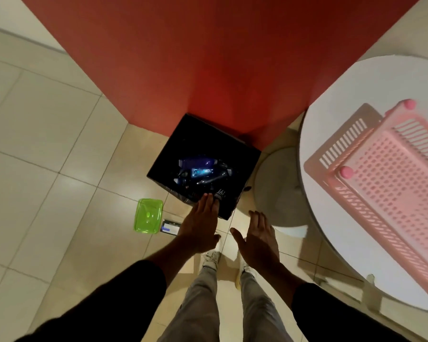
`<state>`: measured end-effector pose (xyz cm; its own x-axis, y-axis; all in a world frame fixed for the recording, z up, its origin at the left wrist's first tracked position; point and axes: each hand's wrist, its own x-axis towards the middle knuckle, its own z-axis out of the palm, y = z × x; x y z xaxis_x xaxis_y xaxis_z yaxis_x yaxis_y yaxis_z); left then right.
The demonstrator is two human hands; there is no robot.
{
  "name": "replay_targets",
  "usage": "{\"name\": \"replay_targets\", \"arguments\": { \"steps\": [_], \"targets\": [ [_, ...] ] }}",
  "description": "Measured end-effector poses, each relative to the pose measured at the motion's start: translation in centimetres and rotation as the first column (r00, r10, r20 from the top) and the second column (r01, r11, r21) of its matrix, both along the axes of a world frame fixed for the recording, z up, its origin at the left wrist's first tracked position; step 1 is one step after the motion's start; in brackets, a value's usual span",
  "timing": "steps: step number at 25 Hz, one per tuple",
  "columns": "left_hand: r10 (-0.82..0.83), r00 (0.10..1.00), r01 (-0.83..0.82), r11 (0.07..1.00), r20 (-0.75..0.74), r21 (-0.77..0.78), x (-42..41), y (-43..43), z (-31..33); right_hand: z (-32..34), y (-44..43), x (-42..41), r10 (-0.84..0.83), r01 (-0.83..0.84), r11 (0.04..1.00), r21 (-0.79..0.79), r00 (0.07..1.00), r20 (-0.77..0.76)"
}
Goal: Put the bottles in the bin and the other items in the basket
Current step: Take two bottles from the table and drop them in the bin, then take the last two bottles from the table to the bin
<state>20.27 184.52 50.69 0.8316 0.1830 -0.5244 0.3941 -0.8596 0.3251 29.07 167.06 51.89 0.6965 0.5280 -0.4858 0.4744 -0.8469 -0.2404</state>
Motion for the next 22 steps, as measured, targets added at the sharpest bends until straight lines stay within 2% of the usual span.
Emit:
{"name": "replay_targets", "arguments": {
  "steps": [4, 6, 9, 10, 11, 16, 17, 21, 22],
  "targets": [
    [-0.238, 0.971, 0.238, 0.971, 0.014, 0.033, -0.5, -3.7, 4.3, 4.3, -3.6, -0.3, -0.127, 0.126, 0.991, 0.034, 0.991, 0.029],
    [-0.285, 0.958, 0.285, 0.958, 0.019, 0.021, -0.8, -5.2, 5.1, 5.0, -4.8, -0.4, -0.113, 0.11, 0.993, 0.04, 0.991, 0.074],
    [-0.494, 0.867, 0.49, 0.869, 0.058, 0.071, 0.3, -8.9, 7.5, 8.0, -9.8, -1.4, -0.247, 0.244, 0.969, 0.042, 0.963, 0.107],
    [-0.479, 0.876, 0.474, 0.877, 0.063, 0.078, 0.2, -8.9, 7.3, 7.9, -9.8, -1.7, -0.223, 0.218, 0.974, 0.051, 0.969, 0.11],
    [-0.512, 0.856, 0.507, 0.858, 0.067, 0.084, 0.4, -10.0, 7.7, 8.4, -11.6, -2.3, -0.268, 0.262, 0.963, 0.061, 0.957, 0.113],
    [-0.725, 0.677, 0.712, 0.689, 0.127, 0.133, 1.3, -17.0, 9.8, 11.4, -22.5, -7.9, -0.559, 0.551, 0.829, 0.097, 0.809, 0.182],
    [-0.694, 0.704, 0.681, 0.72, 0.152, 0.133, 1.8, -16.7, 9.7, 11.5, -22.7, -7.6, -0.559, 0.552, 0.829, 0.089, 0.813, 0.166],
    [-0.784, 0.595, 0.754, 0.621, 0.177, 0.214, 2.3, -23.2, 11.1, 12.7, -30.5, -12.8, -0.695, 0.687, 0.717, 0.119, 0.69, 0.202],
    [-0.781, 0.6, 0.746, 0.625, 0.176, 0.23, 2.8, -23.2, 11.2, 12.8, -30.5, -13.0, -0.7, 0.691, 0.713, 0.124, 0.688, 0.193]
  ]
}}
